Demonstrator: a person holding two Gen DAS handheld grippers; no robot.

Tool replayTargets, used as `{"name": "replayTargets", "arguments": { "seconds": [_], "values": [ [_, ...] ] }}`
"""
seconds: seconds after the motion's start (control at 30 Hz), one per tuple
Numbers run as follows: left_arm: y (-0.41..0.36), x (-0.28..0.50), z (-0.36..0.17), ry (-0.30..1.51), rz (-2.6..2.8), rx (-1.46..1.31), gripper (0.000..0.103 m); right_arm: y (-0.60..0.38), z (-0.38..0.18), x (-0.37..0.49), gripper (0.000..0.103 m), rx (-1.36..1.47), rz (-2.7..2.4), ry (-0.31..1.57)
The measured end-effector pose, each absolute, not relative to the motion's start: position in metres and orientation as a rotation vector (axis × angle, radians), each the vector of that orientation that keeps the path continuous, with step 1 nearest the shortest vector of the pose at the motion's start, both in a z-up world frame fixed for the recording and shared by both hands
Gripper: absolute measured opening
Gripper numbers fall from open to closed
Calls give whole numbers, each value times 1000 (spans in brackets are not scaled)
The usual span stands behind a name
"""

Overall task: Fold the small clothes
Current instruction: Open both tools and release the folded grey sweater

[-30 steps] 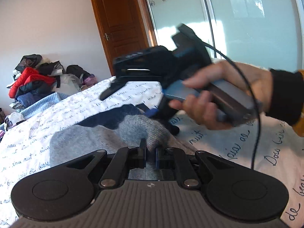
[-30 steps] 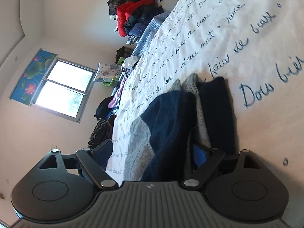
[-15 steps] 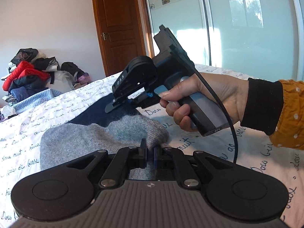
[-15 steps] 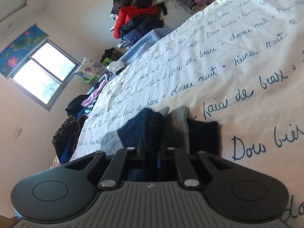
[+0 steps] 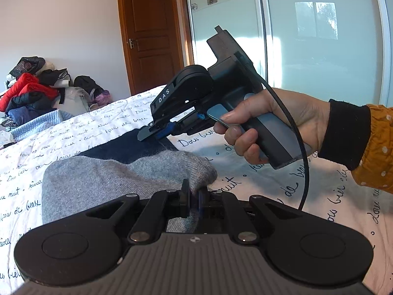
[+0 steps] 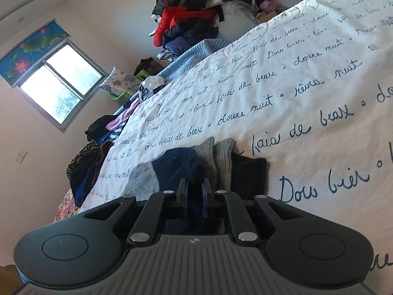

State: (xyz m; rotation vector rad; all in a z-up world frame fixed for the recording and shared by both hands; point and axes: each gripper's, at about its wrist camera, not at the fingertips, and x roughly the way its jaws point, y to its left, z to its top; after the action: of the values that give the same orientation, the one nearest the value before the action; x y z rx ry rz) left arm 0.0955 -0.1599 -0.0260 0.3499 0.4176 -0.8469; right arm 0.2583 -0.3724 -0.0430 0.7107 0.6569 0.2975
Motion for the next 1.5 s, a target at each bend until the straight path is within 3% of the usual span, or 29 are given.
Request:
{"name": "replayTargets", "arguments": {
  "seconds": [0.07, 0.33, 0.4, 0.43, 0.67, 0.77, 0.87, 0.97, 1.17, 1.23, 1.43, 1.5],
  "values": [
    [-164, 95, -28, 429, -856, 368, 8, -372, -42, 255, 32, 696, 256, 649],
    [-169, 96, -38, 442, -862, 388, 8, -352, -38, 264, 42, 562, 208, 697],
    [-168, 95, -37, 429, -860, 390, 8, -356, -46, 269, 28, 607, 218, 687],
    [-167, 94, -37, 424, -861, 389, 8, -357, -48, 271, 6, 619, 221, 683],
    [-172, 94, -33, 426, -893, 370, 8, -349, -20, 252, 6, 414, 153, 581],
    [-181, 96, -45, 474, -887, 427, 8, -345, -21, 262, 7, 362, 155, 640],
    [-179, 96, -51, 503, -889, 438, 8, -343, -32, 269, 17, 315, 78, 690],
    [-170, 95, -47, 539, -938, 395, 16, -351, -25, 251, 27, 366, -19, 610],
    [-144, 90, -37, 569, -992, 319, 39, -337, -4, 203, 28, 378, 228, 556],
    [-131, 90, -33, 567, -962, 275, 52, -323, -5, 191, 28, 346, 335, 589],
    [-93, 103, -27, 541, -714, 231, 61, -303, -33, 175, 31, 288, 344, 695],
    [-85, 109, -31, 567, -646, 252, 60, -306, -29, 166, 31, 332, 321, 672]
  ]
}}
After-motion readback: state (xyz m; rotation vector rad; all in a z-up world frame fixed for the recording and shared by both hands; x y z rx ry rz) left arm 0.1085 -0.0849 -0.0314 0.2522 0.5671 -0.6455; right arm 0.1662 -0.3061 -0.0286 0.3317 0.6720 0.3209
